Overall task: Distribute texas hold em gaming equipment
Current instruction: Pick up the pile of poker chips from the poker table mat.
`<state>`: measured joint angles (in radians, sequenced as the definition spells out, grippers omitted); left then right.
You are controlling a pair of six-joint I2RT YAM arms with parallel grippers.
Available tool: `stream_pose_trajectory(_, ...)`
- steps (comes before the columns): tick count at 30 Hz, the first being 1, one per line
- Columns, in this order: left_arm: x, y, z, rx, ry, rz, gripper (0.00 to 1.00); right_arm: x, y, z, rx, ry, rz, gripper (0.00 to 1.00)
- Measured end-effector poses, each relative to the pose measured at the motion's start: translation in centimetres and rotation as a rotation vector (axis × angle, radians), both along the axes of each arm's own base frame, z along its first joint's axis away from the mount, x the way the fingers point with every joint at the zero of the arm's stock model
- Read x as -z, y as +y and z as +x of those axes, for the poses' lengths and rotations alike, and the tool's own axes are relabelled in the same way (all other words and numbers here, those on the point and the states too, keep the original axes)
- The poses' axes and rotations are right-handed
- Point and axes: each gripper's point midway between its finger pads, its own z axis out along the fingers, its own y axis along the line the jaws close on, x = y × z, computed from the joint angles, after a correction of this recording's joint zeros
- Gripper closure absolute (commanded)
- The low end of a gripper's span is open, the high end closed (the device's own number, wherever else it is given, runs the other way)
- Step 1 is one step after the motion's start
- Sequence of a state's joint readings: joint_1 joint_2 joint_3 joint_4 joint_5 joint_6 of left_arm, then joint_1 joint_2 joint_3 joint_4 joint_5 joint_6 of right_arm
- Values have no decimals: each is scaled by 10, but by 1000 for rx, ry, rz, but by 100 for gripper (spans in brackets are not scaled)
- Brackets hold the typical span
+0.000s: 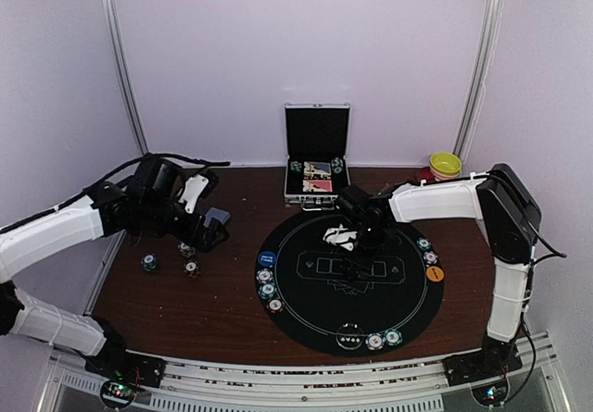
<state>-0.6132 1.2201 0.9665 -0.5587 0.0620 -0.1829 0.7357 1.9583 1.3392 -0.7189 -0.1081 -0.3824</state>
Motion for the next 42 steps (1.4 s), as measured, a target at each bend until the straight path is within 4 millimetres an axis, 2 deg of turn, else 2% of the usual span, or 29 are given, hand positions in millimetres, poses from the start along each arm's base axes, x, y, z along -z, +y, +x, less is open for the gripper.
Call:
stream_pose_trajectory(3,-40,12,-6,-55,-124,-95,2,0,1,0,1,8,-1,23)
stream_pose_trajectory(5,-63,24,-8,-114,-201,-140,2,1,1,-1,3,14,0,29)
stream_pose_trajectory(8,-88,47,-11,-222,-295,-190,2,1,3,-2,6,25,6,30)
stream_pose_trajectory(10,-94,61,-15,-281,-340,-211,2,2,4,-4,4,34,8,31)
stream_pose_trajectory(14,-97,78,-23,-345,-377,-238,2,2,5,-4,4,47,6,33)
stream_pose_trajectory(20,-86,81,-27,-357,-368,-255,2,4,6,-5,8,63,2,42)
stream_pose_trajectory(24,-85,78,-28,-348,-358,-272,2,5,7,-4,19,72,6,56)
stream_pose_trajectory(29,-88,86,-40,-369,-392,-359,2,4,6,0,48,70,15,70)
stream_pose_trajectory(34,-84,94,-52,-385,-458,-477,2,4,5,3,67,67,20,76)
stream_pose_trajectory(42,-84,89,-52,-358,-504,-546,2,2,2,8,94,63,35,78)
